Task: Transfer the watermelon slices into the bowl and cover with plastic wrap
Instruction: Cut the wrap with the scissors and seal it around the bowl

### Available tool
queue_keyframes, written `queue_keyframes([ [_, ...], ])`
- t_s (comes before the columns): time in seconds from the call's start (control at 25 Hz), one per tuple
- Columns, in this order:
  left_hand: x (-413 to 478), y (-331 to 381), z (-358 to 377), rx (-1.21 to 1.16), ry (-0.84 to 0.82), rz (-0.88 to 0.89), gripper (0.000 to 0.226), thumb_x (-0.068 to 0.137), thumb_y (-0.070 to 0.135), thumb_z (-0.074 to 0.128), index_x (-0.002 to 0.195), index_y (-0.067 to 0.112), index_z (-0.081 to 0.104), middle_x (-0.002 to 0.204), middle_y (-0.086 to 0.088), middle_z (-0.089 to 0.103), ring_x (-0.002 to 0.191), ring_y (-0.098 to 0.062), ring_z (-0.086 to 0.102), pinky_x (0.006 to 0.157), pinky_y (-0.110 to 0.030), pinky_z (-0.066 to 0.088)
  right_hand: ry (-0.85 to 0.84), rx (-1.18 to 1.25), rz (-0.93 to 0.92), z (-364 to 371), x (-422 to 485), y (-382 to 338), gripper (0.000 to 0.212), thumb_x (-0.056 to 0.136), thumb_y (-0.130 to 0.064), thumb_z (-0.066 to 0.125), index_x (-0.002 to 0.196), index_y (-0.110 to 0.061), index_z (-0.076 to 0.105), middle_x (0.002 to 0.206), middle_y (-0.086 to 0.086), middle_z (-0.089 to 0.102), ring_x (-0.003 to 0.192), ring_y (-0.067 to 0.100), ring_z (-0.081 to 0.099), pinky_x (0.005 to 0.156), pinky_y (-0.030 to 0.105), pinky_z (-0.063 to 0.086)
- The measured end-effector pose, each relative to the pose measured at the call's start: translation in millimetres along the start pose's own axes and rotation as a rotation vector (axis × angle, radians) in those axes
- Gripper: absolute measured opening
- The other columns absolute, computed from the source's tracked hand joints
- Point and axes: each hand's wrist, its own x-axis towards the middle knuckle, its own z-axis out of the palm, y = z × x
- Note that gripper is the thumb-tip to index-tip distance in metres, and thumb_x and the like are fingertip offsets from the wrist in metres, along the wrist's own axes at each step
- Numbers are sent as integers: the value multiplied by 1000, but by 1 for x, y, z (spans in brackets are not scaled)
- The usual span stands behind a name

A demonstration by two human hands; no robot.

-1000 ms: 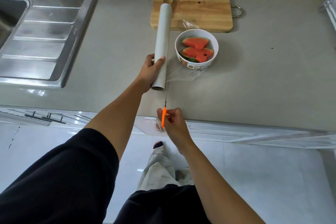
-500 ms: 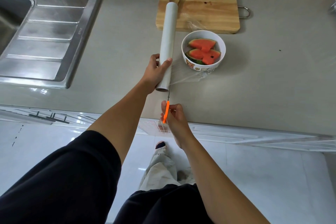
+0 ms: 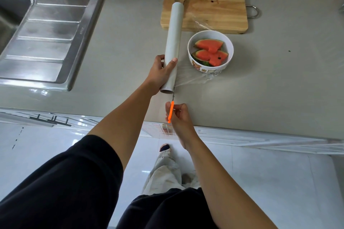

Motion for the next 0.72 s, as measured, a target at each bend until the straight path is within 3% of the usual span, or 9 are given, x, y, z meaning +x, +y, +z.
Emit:
queue_keyframes([
  [0.16, -1, 0, 1, -1, -2, 1, 52, 83, 50, 60, 122, 21, 41, 97, 5, 53, 86, -10, 59, 72, -29, 52, 4, -12, -33, 0, 4, 1, 16, 89, -23, 58, 90, -16, 44, 70, -10, 57, 61, -8, 55, 74, 22, 43],
  [0.44, 0, 0, -1, 11, -1, 4, 52, 82, 52, 60, 120, 23, 41, 97, 6, 53, 88, -10, 60, 77, -32, 53, 34, -59, -22, 2, 4, -1, 22, 89, -35, 54, 87, -17, 42, 70, -6, 51, 54, -11, 50, 57, 2, 41],
  [0.56, -2, 2, -1, 19, -4, 0, 57, 82, 53, 60, 125, 22, 40, 97, 7, 52, 88, -11, 59, 72, -31, 52, 32, -55, -36, 1, 4, -1, 23, 91, -31, 54, 91, -11, 41, 70, -4, 47, 52, -10, 48, 60, 7, 42],
  [0.72, -2, 6, 0, 51, -4, 3, 59, 83, 53, 58, 127, 20, 38, 96, 8, 51, 87, -9, 58, 70, -30, 51, 27, -3, -46, -1, 3, 0, 20, 89, -24, 59, 92, -12, 44, 73, -6, 55, 57, -8, 52, 73, 25, 44],
])
